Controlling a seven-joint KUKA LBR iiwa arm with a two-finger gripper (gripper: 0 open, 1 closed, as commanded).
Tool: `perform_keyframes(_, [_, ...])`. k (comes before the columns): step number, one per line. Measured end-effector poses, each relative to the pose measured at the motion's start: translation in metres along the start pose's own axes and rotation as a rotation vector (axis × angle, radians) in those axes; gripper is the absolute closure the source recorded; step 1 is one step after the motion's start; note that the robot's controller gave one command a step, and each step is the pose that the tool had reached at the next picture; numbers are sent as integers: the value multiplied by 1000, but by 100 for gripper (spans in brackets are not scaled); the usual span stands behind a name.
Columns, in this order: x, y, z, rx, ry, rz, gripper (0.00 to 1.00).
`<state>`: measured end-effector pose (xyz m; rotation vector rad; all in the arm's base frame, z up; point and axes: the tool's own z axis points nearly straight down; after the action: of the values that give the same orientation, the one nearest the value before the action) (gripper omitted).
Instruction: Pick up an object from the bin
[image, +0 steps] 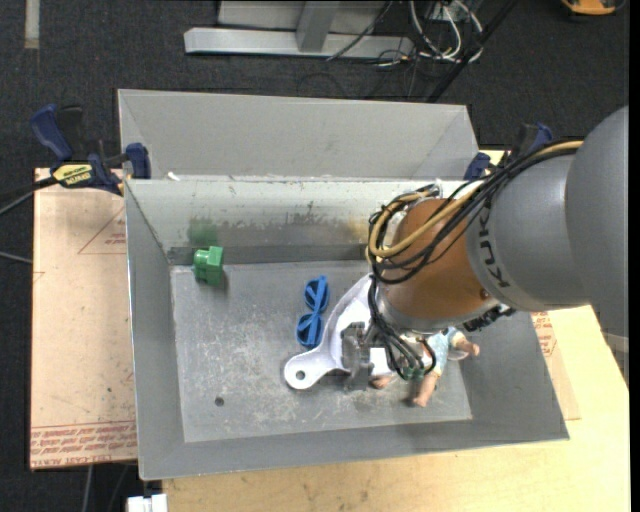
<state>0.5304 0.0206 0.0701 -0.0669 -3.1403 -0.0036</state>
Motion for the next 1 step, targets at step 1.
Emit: perform_keyframes(1, [-5,10,-10,1,1,-23,100])
